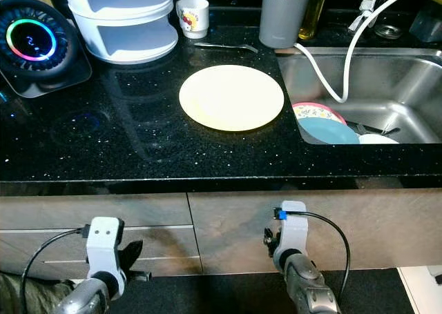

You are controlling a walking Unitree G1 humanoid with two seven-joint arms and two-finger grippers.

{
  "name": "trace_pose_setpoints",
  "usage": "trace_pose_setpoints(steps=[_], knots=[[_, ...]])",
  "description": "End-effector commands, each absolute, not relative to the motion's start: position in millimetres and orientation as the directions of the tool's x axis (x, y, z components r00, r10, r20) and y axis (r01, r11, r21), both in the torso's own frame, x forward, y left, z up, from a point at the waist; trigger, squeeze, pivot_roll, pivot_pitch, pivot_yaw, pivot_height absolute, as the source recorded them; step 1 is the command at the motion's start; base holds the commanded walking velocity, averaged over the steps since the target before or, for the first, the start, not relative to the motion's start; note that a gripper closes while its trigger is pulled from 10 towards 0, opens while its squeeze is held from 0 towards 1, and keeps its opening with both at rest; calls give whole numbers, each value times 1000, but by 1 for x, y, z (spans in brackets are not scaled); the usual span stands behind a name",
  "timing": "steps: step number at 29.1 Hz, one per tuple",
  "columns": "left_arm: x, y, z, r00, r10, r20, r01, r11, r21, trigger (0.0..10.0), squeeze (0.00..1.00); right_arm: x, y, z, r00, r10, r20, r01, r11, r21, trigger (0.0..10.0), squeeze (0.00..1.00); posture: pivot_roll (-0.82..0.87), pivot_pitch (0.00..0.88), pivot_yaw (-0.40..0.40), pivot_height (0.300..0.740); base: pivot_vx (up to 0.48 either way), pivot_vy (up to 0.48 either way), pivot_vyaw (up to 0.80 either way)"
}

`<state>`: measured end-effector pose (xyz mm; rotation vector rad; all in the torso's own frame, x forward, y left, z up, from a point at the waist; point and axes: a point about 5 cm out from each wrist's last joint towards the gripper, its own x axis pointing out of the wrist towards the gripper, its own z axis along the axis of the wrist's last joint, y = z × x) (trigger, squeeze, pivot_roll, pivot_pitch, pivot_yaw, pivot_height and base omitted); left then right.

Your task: Kitchen organization

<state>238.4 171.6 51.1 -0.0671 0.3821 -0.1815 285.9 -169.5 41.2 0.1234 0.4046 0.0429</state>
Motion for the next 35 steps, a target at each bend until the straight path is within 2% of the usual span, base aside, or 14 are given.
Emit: trace_pose_setpoints(steps=[1, 12, 14, 16, 20, 24, 28, 35], knots=[[232, 172, 43, 891, -200, -406, 189, 980, -67, 10000, 0, 278, -172, 35, 905, 56, -422, 4, 990, 141, 10000, 0, -22, 222, 3, 740, 0, 0, 0], [229, 167, 50, 891, -248, -381, 254, 967, -35, 10000, 0, 263, -170, 29, 886, 82, -456, -30, 992, 121, 10000, 0, -22, 184, 24, 740, 0, 0, 0], [227, 168, 53, 895, -255, -367, 261, 965, -33, 10000, 0, 260, -169, 30, 881, 126, -456, -78, 989, 122, 10000, 0, -20, 181, 26, 740, 0, 0, 0], [219, 171, 62, 900, -282, -331, 280, 958, -55, 10000, 0, 256, -166, 38, 860, 269, -435, -209, 961, 180, 10000, 0, -20, 181, 26, 740, 0, 0, 0], [214, 174, 70, 901, -314, -298, 308, 949, -69, 10000, 0, 256, -170, 51, 831, 365, -420, -316, 931, 184, 10000, 0, -19, 188, 21, 740, 0, 0, 0], [215, 177, 69, 911, -284, -298, 271, 959, -87, 10000, 0, 261, -175, 54, 850, 332, -409, -288, 943, 168, 10000, 0, -15, 193, 16, 740, 0, 0, 0], [221, 174, 62, 917, -235, -322, 221, 972, -78, 10000, 0, 267, -172, 42, 862, 235, -449, -196, 972, 133, 10000, 0, -2, 194, 11, 740, 0, 0, 0], [226, 173, 60, 922, -202, -332, 184, 979, -84, 10000, 0, 267, -163, 43, 857, 246, -452, -203, 969, 142, 10000, 0, -5, 197, 18, 740, 0, 0, 0]])
